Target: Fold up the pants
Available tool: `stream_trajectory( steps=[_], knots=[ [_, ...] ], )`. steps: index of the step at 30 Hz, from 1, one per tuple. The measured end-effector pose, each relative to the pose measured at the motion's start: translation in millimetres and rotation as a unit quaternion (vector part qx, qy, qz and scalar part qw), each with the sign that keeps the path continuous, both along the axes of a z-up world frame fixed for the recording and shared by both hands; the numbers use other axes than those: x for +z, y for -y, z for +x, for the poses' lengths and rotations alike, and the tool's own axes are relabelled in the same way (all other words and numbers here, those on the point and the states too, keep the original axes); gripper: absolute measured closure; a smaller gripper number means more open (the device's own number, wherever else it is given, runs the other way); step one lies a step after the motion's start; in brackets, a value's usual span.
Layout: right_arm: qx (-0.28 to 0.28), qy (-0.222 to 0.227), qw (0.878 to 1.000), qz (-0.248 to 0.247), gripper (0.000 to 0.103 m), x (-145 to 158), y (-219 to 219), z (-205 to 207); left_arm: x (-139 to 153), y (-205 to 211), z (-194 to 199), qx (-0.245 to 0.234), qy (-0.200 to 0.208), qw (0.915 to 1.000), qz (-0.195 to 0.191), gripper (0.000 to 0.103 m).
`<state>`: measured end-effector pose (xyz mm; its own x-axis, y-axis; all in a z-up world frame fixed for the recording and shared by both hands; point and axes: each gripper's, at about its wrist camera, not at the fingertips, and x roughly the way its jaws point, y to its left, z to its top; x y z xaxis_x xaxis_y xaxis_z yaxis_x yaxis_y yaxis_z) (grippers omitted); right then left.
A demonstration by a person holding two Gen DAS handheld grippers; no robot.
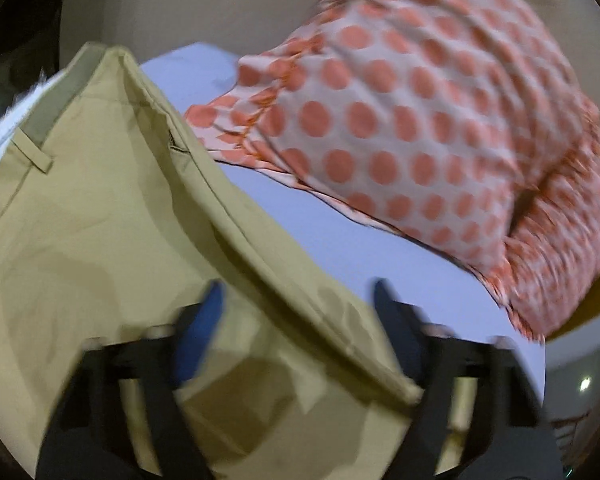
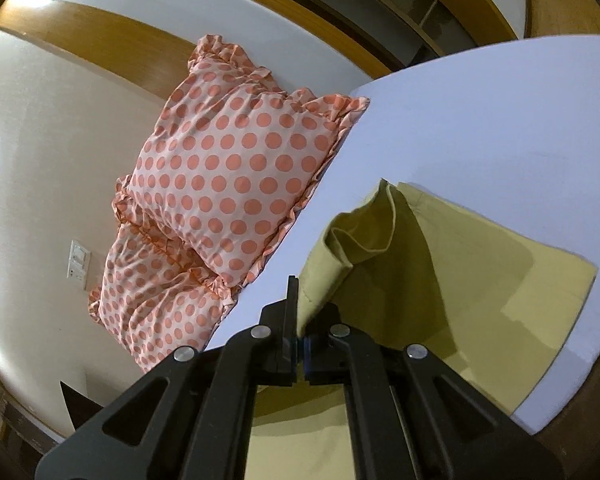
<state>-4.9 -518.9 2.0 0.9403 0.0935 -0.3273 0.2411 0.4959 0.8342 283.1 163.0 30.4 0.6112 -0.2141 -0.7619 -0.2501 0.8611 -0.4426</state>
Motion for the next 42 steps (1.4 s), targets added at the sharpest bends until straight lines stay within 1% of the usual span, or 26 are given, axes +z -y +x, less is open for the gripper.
stream_trajectory(
  steps=[1,2,3,5,6,8,9,11,12,14,15,17,20,24,26,27,28,29,30,31,32,33,37,40,41,42],
  knots=[
    [-0.001,0.002,1.0,0.006,0.102,-1,1,1,-4,-6,3,0.006,-0.006,0.9999,-0.013,0.089],
    [0.0,0.005,1.0,0.011,0.102,-1,3,2,-6,-12,0,0.013,-0.008,0.9993,-0.033,0.096],
    [-0.002,0.006,1.0,0.011,0.102,1,3,1,-4,-14,-7,0.015,-0.001,0.9992,-0.038,0.096],
    [-0.007,0.011,1.0,0.003,0.102,9,4,-2,14,-12,-37,0.001,0.03,0.9994,-0.02,0.097],
    [-0.013,0.014,1.0,-0.003,0.102,13,6,-7,29,-10,-67,-0.01,0.054,0.9984,-0.01,0.097],
    [-0.03,0.018,0.999,-0.013,0.102,21,11,-21,46,-11,-119,-0.021,0.087,0.996,0.0,0.095],
    [-0.038,0.017,0.999,-0.015,0.102,23,13,-27,52,-11,-157,-0.02,0.102,0.9946,0.007,0.093],
    [-0.051,0.008,0.999,-0.015,0.102,20,17,-40,51,-14,-210,-0.013,0.107,0.994,0.015,0.09],
    [-0.056,-0.002,0.998,-0.014,0.102,16,18,-45,42,-16,-238,-0.007,0.105,0.9944,0.015,0.089],
    [-0.06,-0.026,0.998,-0.015,0.101,5,18,-51,20,-19,-279,0.004,0.083,0.9965,0.008,0.089],
    [-0.061,-0.037,0.997,-0.014,0.101,-1,19,-53,9,-19,-290,0.013,0.073,0.9972,0.006,0.09],
    [-0.063,-0.052,0.997,-0.006,0.101,-13,19,-55,-6,-24,-303,0.026,0.06,0.9978,-0.003,0.092],
    [-0.067,-0.063,0.996,-0.004,0.101,-22,21,-56,-23,-32,-313,0.037,0.055,0.9972,-0.033,0.094],
    [-0.07,-0.073,0.995,-0.012,0.101,-25,20,-59,-30,-31,-316,0.035,0.064,0.9967,-0.036,0.094],
    [-0.073,-0.089,0.993,-0.019,0.101,-27,21,-60,-34,-31,-318,0.031,0.066,0.9966,-0.039,0.094],
    [-0.076,-0.099,0.992,-0.022,0.101,-27,21,-61,-38,-34,-321,0.029,0.066,0.9963,-0.048,0.092],
    [-0.081,-0.109,0.991,-0.023,0.096,-27,21,-65,-40,-35,-322,0.027,0.068,0.9958,-0.055,0.092],
    [-0.09,-0.113,0.989,-0.023,0.082,-26,22,-69,-42,-36,-325,0.025,0.072,0.9953,-0.06,0.085],
    [-0.101,-0.116,0.988,-0.027,0.068,-26,23,-74,-43,-38,-330,0.025,0.078,0.9949,-0.059,0.07],
    [-0.115,-0.115,0.986,-0.034,0.047,-24,24,-80,-43,-40,-334,0.027,0.085,0.9945,-0.056,0.062],
    [-0.132,-0.113,0.984,-0.047,0.042,-22,25,-86,-43,-41,-339,0.03,0.092,0.994,-0.052,0.052],
    [-0.14,-0.115,0.982,-0.055,0.042,-21,25,-89,-43,-43,-345,0.033,0.1,0.9932,-0.05,0.048],
    [-0.14,-0.115,0.98,-0.077,0.042,-23,24,-86,-52,-48,-350,0.033,0.099,0.9924,-0.065,0.045],
    [-0.115,-0.108,0.982,-0.108,0.044,-24,13,-75,-61,-47,-349,0.026,0.093,0.9926,-0.074,0.043],
    [-0.103,-0.102,0.983,-0.109,0.047,-25,10,-73,-65,-45,-348,0.022,0.09,0.9926,-0.078,0.043],
    [-0.095,-0.096,0.985,-0.11,0.048,-26,7,-70,-67,-44,-346,0.02,0.088,0.9926,-0.081,0.043]
  ],
)
